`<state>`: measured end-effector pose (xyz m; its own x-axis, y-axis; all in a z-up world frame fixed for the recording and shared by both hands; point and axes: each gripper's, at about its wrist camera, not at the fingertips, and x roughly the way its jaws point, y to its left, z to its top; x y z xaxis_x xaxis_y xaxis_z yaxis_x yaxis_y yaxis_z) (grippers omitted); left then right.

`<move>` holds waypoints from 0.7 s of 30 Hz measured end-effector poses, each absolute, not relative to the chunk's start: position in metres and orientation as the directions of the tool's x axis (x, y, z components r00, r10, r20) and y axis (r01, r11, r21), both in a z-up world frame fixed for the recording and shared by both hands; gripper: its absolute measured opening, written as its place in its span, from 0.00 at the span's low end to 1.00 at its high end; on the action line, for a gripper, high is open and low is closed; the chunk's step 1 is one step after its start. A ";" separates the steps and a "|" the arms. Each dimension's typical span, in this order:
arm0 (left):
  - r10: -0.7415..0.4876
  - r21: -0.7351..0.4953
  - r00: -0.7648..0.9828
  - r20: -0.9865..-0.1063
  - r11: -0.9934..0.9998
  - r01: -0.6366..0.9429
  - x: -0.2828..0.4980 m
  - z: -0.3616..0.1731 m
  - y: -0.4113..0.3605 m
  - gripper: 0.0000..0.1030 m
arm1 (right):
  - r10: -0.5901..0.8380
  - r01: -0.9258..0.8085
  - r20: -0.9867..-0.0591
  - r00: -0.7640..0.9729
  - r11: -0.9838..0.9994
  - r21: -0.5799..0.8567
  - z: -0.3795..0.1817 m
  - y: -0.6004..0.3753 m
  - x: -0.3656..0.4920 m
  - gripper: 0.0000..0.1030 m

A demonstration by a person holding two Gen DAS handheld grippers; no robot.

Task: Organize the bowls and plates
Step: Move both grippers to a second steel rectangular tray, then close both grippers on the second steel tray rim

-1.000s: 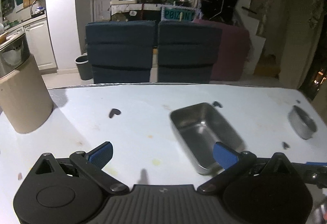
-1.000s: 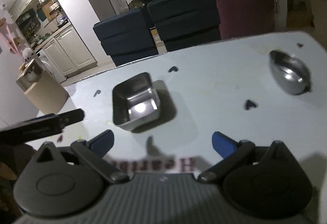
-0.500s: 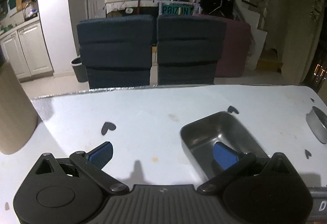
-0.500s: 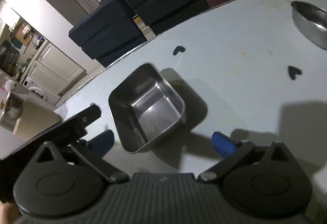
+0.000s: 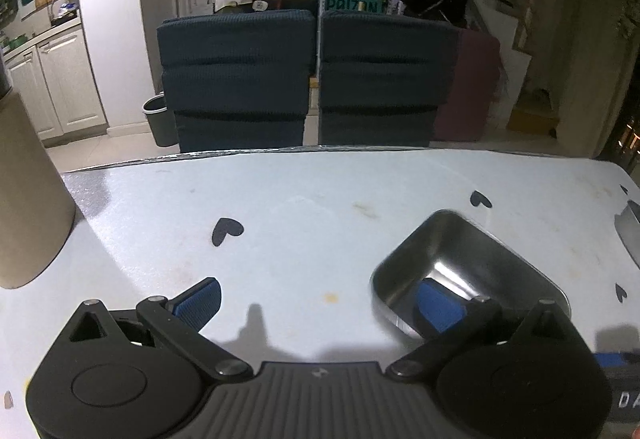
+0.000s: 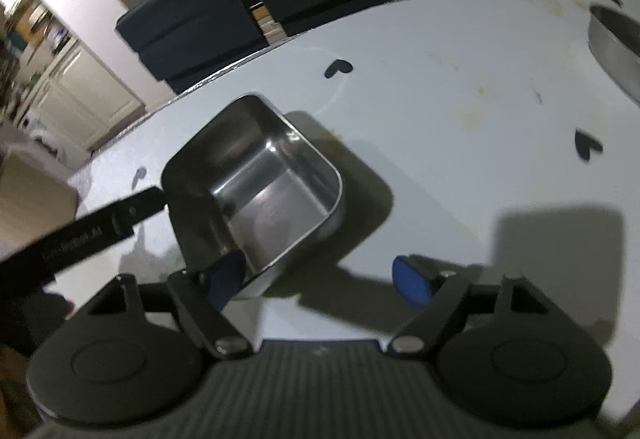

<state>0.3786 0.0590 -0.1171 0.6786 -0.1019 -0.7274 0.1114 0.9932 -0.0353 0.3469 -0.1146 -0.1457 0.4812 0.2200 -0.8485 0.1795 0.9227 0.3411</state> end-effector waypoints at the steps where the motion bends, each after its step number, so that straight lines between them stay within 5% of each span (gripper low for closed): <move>1: -0.102 -0.027 0.676 -0.730 0.992 0.121 0.378 -0.117 0.058 1.00 | 0.220 0.168 -0.849 0.480 0.927 0.336 -0.145 -0.116 0.346 0.76; 5: -0.119 -0.014 0.651 -0.750 0.986 0.165 0.376 -0.116 0.054 0.97 | 0.204 0.153 -0.857 0.474 0.939 0.308 -0.143 -0.125 0.346 0.61; 14: -0.232 -0.113 0.520 -0.822 0.961 0.251 0.367 -0.113 0.047 0.63 | 0.195 0.111 -0.848 0.493 0.953 0.283 -0.141 -0.130 0.345 0.26; 21: -0.255 -0.162 0.447 -0.857 0.958 0.237 0.355 -0.116 0.047 0.42 | 0.210 0.068 -0.841 0.499 0.958 0.279 -0.138 -0.121 0.351 0.12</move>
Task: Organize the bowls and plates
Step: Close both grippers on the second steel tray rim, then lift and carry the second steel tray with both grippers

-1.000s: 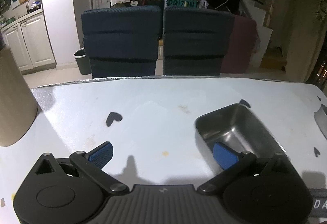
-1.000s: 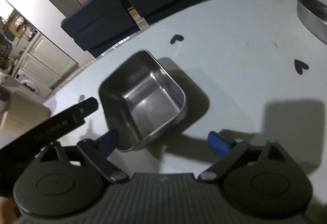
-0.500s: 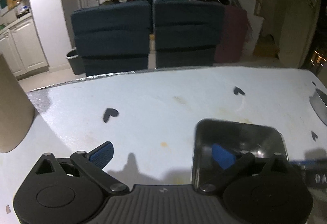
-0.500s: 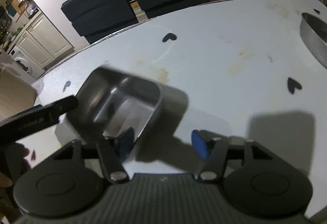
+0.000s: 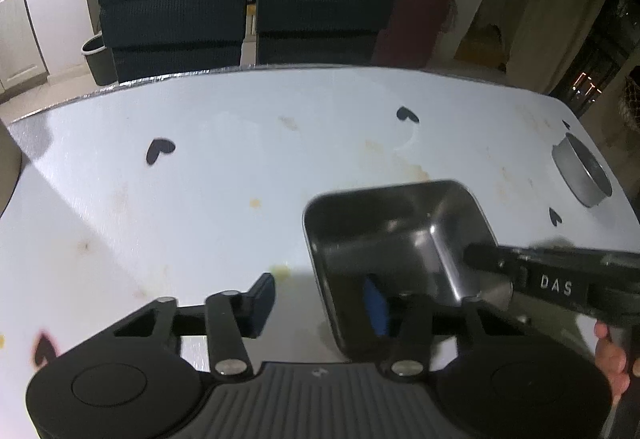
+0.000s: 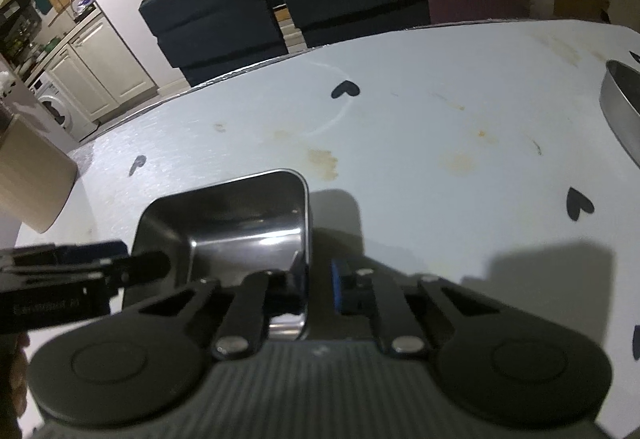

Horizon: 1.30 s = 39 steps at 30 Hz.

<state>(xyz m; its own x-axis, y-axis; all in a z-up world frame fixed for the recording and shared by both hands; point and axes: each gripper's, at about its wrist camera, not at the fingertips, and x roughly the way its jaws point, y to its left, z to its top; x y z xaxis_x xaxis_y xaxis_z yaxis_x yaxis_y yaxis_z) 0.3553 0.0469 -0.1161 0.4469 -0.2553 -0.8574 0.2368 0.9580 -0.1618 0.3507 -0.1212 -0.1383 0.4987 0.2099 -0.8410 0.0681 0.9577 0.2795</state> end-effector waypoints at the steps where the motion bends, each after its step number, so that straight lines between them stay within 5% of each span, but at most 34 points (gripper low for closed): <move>1: -0.253 -0.162 0.444 -0.860 0.959 0.233 0.354 -0.117 0.048 0.39 | 0.211 0.064 -0.840 0.500 0.958 0.279 -0.138 -0.120 0.351 0.10; 3: -0.250 -0.167 0.442 -0.862 0.961 0.219 0.352 -0.117 0.049 0.21 | 0.211 0.052 -0.839 0.502 0.961 0.272 -0.136 -0.118 0.350 0.08; 8: -0.261 -0.179 0.462 -0.848 0.961 0.213 0.351 -0.115 0.050 0.06 | 0.216 0.028 -0.833 0.509 0.963 0.267 -0.133 -0.113 0.350 0.06; 39: -0.358 -0.206 0.609 -0.708 0.929 0.306 0.242 -0.026 -0.016 0.06 | 0.300 -0.049 -0.696 0.653 0.933 0.356 -0.047 -0.192 0.261 0.07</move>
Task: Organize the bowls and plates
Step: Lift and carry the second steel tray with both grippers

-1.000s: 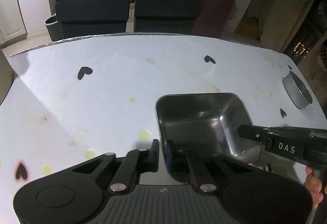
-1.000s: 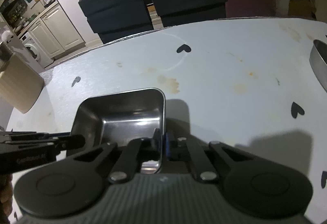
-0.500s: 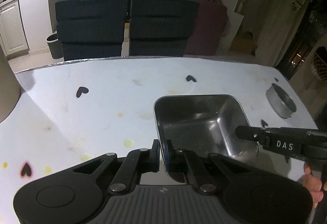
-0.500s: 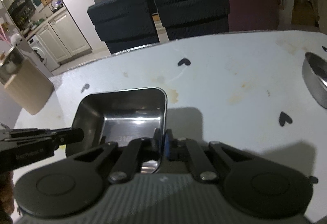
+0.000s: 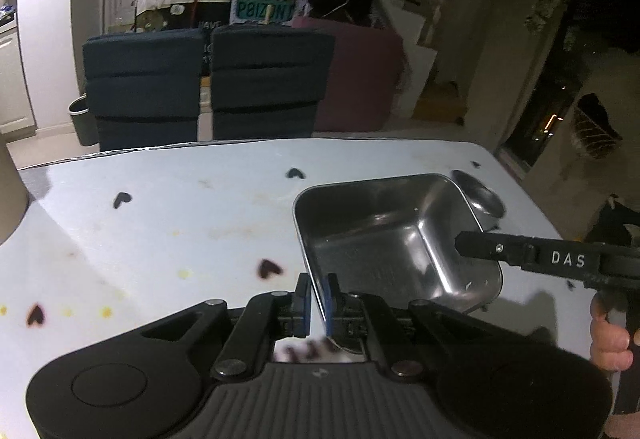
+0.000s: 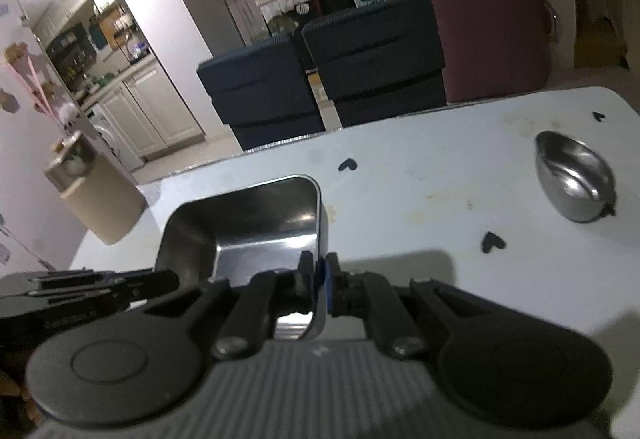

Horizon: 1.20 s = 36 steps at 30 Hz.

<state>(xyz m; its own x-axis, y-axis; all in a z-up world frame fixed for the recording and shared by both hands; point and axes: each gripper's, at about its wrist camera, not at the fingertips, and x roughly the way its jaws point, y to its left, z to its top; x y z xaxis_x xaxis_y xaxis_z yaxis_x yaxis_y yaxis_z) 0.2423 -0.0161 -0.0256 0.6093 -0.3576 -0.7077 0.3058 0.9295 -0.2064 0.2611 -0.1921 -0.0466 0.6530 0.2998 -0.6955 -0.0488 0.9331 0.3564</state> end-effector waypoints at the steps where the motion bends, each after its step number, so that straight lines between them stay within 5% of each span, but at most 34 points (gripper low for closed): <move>1: -0.368 -0.215 0.608 -0.704 0.926 0.311 0.238 -0.024 -0.019 0.07 | 0.304 -0.048 -0.690 0.657 0.930 0.365 -0.044 -0.198 0.256 0.07; 19: -0.487 -0.266 0.549 -0.680 0.861 0.434 0.188 -0.026 -0.092 0.07 | 0.320 -0.029 -0.624 0.713 0.903 0.429 -0.033 -0.274 0.177 0.11; 36: -0.482 -0.252 0.404 -0.777 0.827 0.502 0.181 -0.078 -0.140 0.09 | 0.274 0.045 -0.697 0.663 0.915 0.402 -0.055 -0.297 0.152 0.14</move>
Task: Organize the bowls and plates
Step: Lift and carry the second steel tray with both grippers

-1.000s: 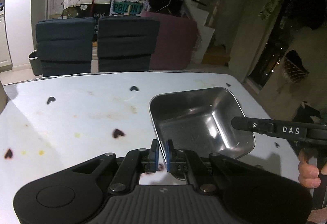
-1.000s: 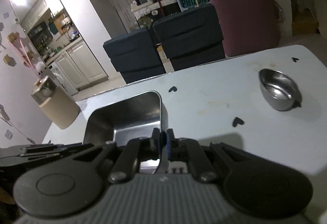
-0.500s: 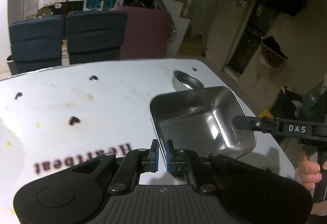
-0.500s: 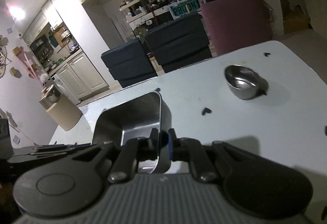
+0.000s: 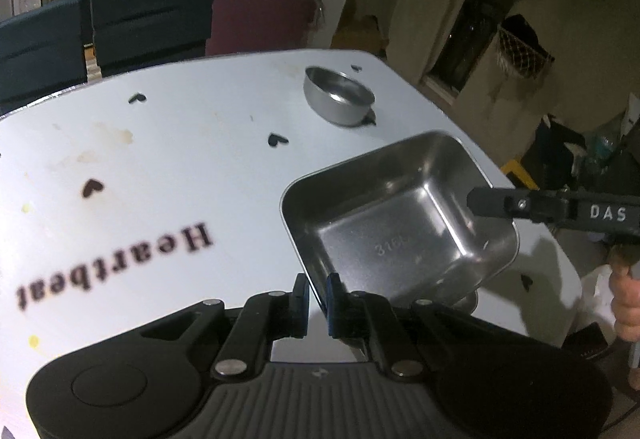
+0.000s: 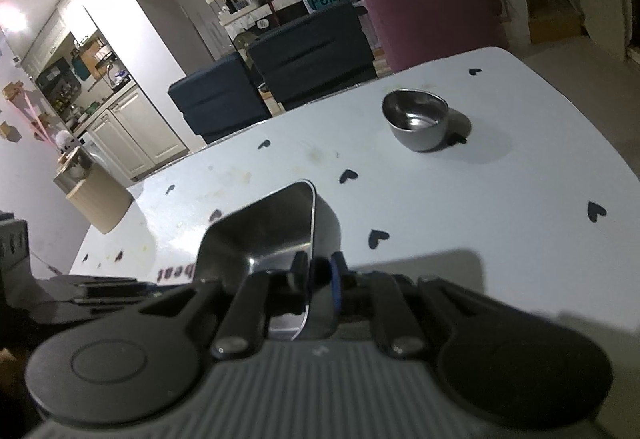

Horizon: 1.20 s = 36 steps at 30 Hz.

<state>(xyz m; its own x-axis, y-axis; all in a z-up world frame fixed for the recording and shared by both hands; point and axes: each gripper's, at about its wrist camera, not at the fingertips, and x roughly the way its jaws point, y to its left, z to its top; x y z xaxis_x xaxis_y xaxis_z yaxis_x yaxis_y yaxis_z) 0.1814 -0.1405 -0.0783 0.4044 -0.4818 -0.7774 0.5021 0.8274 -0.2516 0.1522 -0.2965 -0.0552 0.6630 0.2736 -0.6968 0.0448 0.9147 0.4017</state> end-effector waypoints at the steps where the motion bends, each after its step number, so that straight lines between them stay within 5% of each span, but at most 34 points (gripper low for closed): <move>1: -0.480 -0.251 0.401 -0.780 0.827 0.503 0.182 -0.080 -0.141 0.09 | 0.271 0.045 -0.699 0.661 0.916 0.398 -0.056 -0.296 0.153 0.15; 36: -0.497 -0.281 0.296 -0.815 0.787 0.549 0.175 -0.100 -0.166 0.10 | 0.171 0.081 -0.824 0.540 0.964 0.252 -0.074 -0.309 0.141 0.15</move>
